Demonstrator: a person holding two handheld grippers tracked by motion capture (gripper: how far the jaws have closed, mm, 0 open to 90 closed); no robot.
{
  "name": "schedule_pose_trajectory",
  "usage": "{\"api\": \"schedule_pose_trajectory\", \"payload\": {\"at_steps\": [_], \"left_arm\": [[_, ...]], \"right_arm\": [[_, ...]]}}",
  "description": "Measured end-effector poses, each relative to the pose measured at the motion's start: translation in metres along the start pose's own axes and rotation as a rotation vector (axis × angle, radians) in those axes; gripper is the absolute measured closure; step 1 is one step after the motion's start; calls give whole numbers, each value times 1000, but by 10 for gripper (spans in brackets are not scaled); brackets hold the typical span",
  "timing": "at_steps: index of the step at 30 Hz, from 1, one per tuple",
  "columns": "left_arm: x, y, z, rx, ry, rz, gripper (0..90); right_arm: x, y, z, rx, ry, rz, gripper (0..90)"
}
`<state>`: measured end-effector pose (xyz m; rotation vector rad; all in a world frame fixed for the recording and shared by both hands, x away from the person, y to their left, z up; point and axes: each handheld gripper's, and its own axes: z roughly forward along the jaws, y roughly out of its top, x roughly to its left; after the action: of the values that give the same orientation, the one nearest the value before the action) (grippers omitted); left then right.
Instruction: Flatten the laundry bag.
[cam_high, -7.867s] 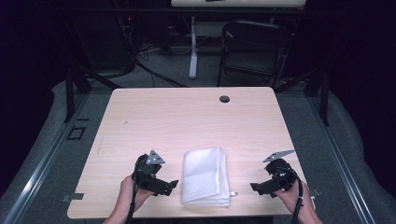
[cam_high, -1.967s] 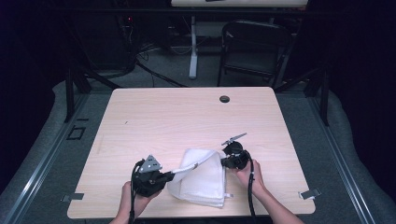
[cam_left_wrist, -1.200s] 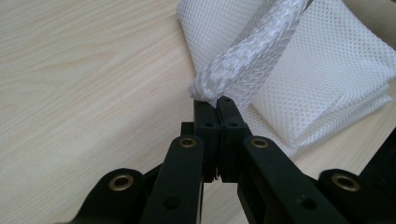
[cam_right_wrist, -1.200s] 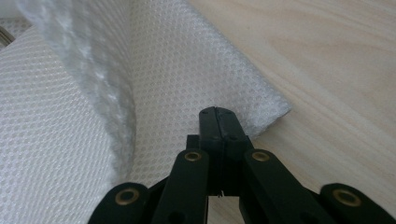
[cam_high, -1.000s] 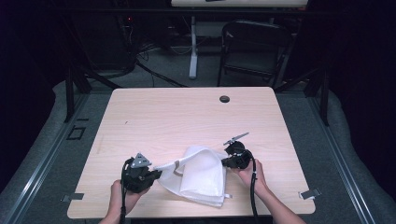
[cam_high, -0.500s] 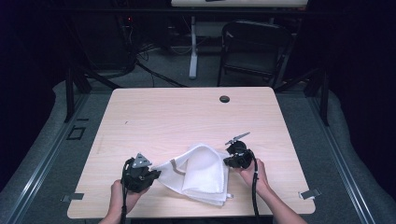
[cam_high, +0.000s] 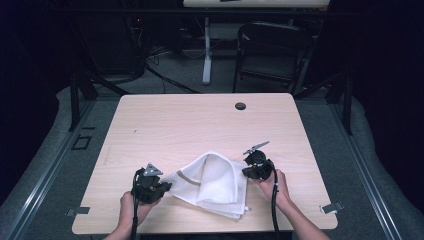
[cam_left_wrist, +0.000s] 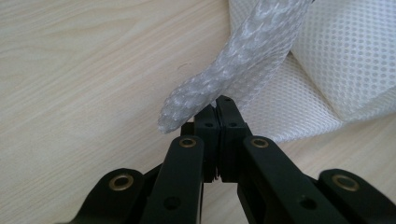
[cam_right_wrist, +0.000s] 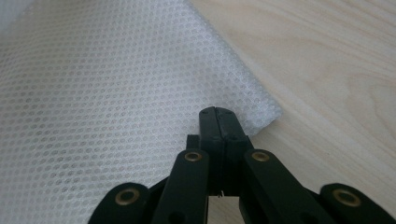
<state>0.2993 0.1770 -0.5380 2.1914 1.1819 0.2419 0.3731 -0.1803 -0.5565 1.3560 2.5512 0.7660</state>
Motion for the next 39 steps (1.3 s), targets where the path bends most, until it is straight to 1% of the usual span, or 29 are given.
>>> {"api": "schedule_pose_trajectory", "payload": {"at_steps": [2, 3, 4, 5, 6, 7, 8, 9, 10, 11, 12, 14, 15, 16, 17, 18, 20, 21, 23, 24, 25, 26, 27, 28, 29, 34, 35, 37, 39], "left_arm": [[1, 0, 1, 8, -7, -13, 894], [1, 0, 1, 7, -5, -10, 894], [1, 0, 1, 10, 0, -8, 894], [1, -1, 1, 8, 0, -19, 894], [2, -1, 2, 6, -1, -26, 894], [3, -1, 2, 16, -7, -34, 893], [3, -1, 3, 14, -12, -46, 893], [4, -2, 4, 19, -14, -57, 893], [5, -2, 4, 29, -14, -52, 893], [4, -2, 4, 28, -16, -58, 893], [5, -2, 5, 32, -16, -61, 892], [5, -3, 5, 34, -23, -64, 892], [6, -3, 5, 41, -25, -65, 892], [6, -3, 6, 41, -18, -65, 892], [7, -3, 6, 46, -22, -71, 892], [7, -3, 7, 49, -23, -77, 891], [7, -4, 8, 54, -25, -80, 891], [6, -4, 8, 58, -22, -76, 891], [5, -3, 8, 60, -23, -70, 890], [5, -3, 8, 61, -23, -63, 889], [5, -3, 8, 62, -27, -65, 889], [4, -3, 9, 65, -24, -64, 889], [4, -3, 9, 67, -29, -62, 889], [4, -3, 10, 71, -33, -68, 889], [4, -3, 10, 77, -33, -64, 889], [5, -4, 13, 88, -39, -78, 885], [5, -4, 13, 90, -38, -77, 883], [4, -4, 13, 91, -33, -77, 882], [4, -4, 13, 94, -36, -77, 882]], "right_arm": [[-1, 0, -1, 8, 1, -10, 900], [0, -1, 0, -14, 5, 3, 900], [1, -1, -2, -11, 2, 1, 900], [2, 0, -7, 4, 1, -15, 900], [6, -1, -11, -8, 19, -13, 900], [11, -2, -16, -17, 31, -17, 900], [15, -3, -21, -6, 46, -27, 900], [21, -6, -23, 0, 71, -28, 900], [28, -9, -22, -2, 93, -19, 900], [31, -10, -22, 41, 94, -58, 900], [35, -12, -19, 62, 100, -68, 900], [38, -16, -9, 79, 79, -77, 900], [36, -15, -8, 97, 83, -84, 900], [36, -16, -4, 71, 89, -64, 900], [35, -15, -6, 91, 82, -79, 900], [35, -15, -4, 78, 71, -82, 900], [33, -14, -5, 88, 66, -89, 900], [34, -16, -3, 48, 70, -66, 900], [32, -14, -4, 75, 64, -91, 900], [34, -16, -2, 34, 54, -55, 900], [33, -16, -2, 32, 53, -60, 900], [31, -13, -5, 73, 39, -95, 900], [31, -15, -2, 35, 42, -63, 900], [31, -15, -1, 24, 39, -59, 900], [29, -14, -3, 54, 32, -79, 900], [28, -13, -3, 45, 18, -79, 900], [27, -12, -4, 70, 17, -97, 900], [26, -12, -4, 62, 17, -89, 900], [25, -12, -4, 61, 8, -95, 900]]}}
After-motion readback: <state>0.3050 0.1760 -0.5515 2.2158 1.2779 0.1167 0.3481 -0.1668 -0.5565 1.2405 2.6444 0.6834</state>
